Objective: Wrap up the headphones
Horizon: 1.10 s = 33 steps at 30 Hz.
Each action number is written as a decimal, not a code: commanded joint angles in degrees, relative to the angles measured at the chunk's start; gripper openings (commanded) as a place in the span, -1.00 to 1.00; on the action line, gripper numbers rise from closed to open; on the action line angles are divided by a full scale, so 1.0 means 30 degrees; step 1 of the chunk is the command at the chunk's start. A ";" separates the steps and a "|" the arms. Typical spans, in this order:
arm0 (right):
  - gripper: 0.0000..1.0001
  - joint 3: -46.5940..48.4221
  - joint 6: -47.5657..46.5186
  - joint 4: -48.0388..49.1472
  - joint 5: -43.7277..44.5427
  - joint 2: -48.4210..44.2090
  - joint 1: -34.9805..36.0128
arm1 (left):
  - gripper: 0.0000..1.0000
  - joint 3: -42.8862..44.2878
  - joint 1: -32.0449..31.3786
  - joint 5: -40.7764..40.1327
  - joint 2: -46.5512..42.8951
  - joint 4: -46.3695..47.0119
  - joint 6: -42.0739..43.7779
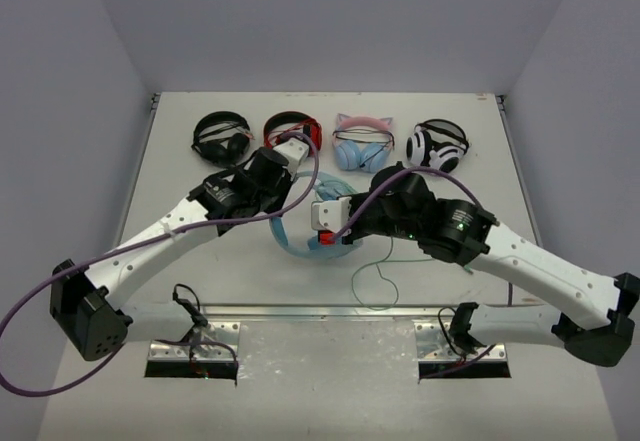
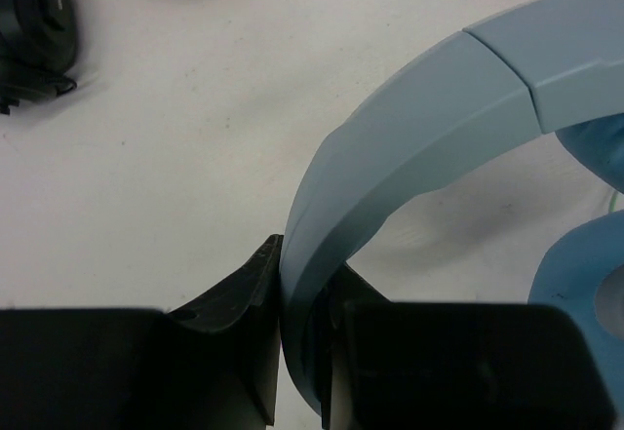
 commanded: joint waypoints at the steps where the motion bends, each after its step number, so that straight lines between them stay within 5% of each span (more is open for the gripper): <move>1: -0.97 0.1533 -0.1288 0.0699 -0.1539 0.1107 -0.0324 | -0.99 -0.0279 -0.0183 0.1901 -0.1033 0.1914 0.0249; 14: -0.97 0.3438 -0.0907 -0.1585 -0.2303 0.1111 -0.0354 | -0.97 -0.0251 -0.0330 0.0643 -0.0186 0.1652 0.0132; 23: -0.97 0.4024 0.0293 -0.4572 -0.2534 0.0670 -0.0325 | -0.99 0.0452 -0.0330 -0.2639 0.1309 0.0422 -0.1127; 33: -0.97 0.4464 0.0119 -0.4695 -0.5232 0.2018 -0.0354 | -0.99 0.1362 -0.0330 0.0433 0.0901 0.1034 -0.0047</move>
